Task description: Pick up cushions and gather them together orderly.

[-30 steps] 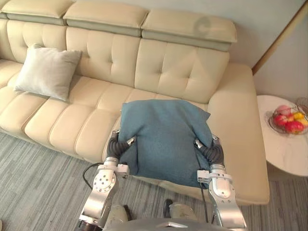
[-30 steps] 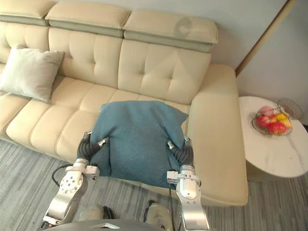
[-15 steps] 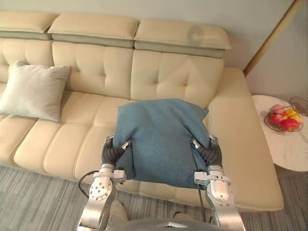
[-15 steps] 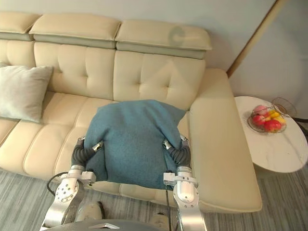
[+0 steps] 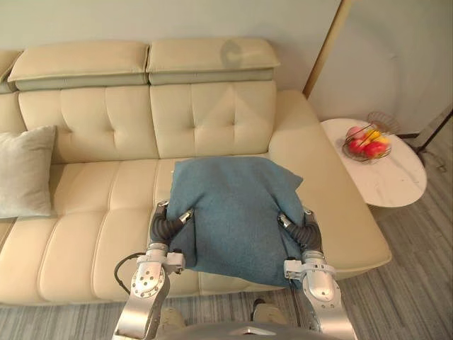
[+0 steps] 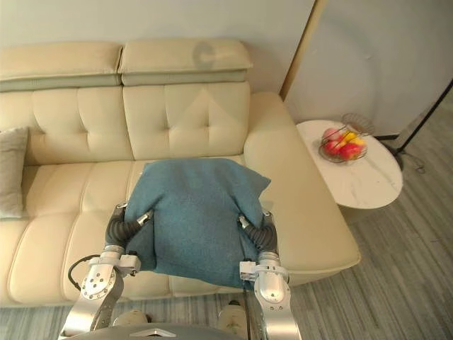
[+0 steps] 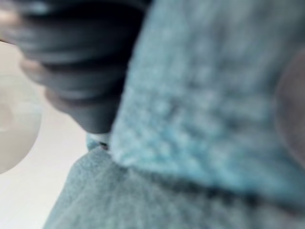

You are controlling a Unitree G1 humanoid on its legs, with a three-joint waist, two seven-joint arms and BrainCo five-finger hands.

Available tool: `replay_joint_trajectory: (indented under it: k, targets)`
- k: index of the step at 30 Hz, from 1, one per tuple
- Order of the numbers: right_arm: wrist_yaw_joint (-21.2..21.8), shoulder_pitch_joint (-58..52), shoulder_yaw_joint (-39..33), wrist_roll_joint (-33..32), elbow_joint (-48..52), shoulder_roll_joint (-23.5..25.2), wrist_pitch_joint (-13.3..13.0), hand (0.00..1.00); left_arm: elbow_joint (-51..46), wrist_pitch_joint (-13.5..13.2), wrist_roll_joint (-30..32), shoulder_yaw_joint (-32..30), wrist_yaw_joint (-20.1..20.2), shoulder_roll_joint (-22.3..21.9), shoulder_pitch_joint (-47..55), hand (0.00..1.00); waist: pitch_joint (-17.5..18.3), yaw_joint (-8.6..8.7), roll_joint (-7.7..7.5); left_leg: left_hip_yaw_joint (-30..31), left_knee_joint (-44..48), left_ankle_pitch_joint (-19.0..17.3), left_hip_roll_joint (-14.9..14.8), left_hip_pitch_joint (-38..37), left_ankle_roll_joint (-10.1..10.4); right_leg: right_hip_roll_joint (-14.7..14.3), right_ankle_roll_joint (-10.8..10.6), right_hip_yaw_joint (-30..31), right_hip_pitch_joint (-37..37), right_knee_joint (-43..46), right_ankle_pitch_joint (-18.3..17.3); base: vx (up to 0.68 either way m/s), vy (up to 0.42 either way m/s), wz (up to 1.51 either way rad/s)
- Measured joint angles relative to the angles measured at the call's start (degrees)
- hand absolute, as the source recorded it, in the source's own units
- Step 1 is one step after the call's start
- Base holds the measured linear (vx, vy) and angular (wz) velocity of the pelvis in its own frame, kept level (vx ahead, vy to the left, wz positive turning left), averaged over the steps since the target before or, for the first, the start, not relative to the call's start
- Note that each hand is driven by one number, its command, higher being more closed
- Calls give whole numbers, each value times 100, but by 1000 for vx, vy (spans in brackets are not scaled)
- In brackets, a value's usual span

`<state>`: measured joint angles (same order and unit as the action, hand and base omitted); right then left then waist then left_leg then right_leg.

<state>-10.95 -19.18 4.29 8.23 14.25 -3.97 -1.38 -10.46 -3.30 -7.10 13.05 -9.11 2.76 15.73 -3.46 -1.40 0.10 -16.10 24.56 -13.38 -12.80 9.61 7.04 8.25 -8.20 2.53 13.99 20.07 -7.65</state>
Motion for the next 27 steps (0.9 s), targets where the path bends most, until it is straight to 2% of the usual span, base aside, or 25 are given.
replay_joint_trajectory:
  k: [5,9,11,15,16,22,25,27]
  targets:
    - [35,40,0,-1,1,-5,0,100,-1,-1,56,-35,1,-20,5,100,56,-86,57,76,-319,135,2,-74,33,-24,3,-177,-298,-474,183,32,-20,14]
    - [38,57,8,3,1,19,0,100,0,-1,83,-58,-7,-16,4,100,153,-134,7,62,-488,205,53,-45,14,-2,-7,-199,-406,-914,376,54,34,1]
    - [30,128,9,19,0,21,0,100,0,-1,179,-57,-51,-4,-46,100,197,-110,-54,95,-749,373,150,-32,-4,57,9,-274,-391,-1072,435,39,6,15]
    - [-121,596,16,124,-4,-4,1,100,6,-1,295,-67,-279,26,-445,100,198,-101,-51,204,-1002,624,175,231,19,35,43,-349,-130,-1162,552,-6,-34,13]
    - [-237,868,19,130,-15,-7,1,100,16,-1,298,-83,-391,28,-687,100,189,-147,-47,199,-1060,699,161,382,31,10,65,-344,54,-1155,600,-62,-36,0]
    - [-973,2332,235,335,-493,-4,2,100,455,-11,509,-242,-1190,183,-2091,100,173,-181,-44,245,-1064,937,136,1164,7,-34,144,-340,863,-1035,779,-105,-19,3]
    - [-1499,3475,231,365,-1034,5,3,100,946,-12,509,-340,-1678,327,-3235,100,107,-192,-39,402,-1079,1156,165,1728,-3,-24,148,-407,1431,-844,806,-145,-22,23]
    - [-1978,4472,157,532,-1403,8,40,100,1384,-12,526,-387,-2082,508,-4349,100,41,-196,-11,546,-1207,1408,189,2156,5,-18,169,-494,1912,-666,822,-138,-43,26]
